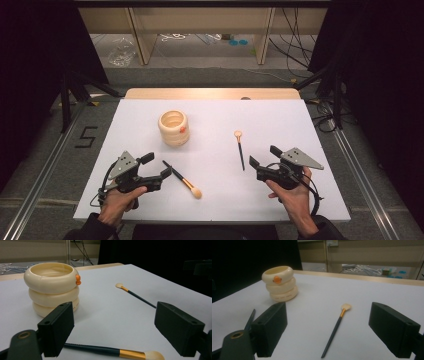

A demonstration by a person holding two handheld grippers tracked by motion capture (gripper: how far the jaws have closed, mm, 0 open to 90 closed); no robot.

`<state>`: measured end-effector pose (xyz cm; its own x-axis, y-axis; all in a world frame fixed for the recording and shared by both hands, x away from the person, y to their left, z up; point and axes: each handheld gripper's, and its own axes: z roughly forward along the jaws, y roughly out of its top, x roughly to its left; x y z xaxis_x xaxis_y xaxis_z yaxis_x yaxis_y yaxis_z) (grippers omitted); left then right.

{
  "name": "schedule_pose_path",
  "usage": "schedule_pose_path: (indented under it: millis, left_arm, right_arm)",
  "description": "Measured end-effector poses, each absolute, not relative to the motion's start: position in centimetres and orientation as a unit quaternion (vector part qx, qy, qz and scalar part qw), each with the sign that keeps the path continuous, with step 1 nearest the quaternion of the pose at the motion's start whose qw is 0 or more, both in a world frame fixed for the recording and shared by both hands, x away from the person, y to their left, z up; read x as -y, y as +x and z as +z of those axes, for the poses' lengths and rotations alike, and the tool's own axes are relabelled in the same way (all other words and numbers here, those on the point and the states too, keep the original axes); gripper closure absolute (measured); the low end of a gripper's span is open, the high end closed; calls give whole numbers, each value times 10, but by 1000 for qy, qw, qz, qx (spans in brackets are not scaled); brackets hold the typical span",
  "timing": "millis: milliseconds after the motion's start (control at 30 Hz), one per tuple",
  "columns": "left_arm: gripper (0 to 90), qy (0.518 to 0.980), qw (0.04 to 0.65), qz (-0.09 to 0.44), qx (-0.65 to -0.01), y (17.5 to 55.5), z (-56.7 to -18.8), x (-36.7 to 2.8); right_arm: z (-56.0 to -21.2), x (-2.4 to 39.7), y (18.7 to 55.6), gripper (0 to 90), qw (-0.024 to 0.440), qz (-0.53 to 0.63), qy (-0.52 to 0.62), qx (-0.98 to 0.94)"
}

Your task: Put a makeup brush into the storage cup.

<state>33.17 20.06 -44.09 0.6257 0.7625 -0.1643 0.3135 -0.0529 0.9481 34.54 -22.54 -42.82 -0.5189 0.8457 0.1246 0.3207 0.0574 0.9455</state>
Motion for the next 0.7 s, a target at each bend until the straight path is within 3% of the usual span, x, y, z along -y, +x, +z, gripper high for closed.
schedule_pose_path:
  millis: [700]
  left_arm:
    - [158, 700, 565, 191, -393, 333, -442, -201]
  right_arm:
    - [-424, 229, 369, 159, 238, 478, 430, -728]
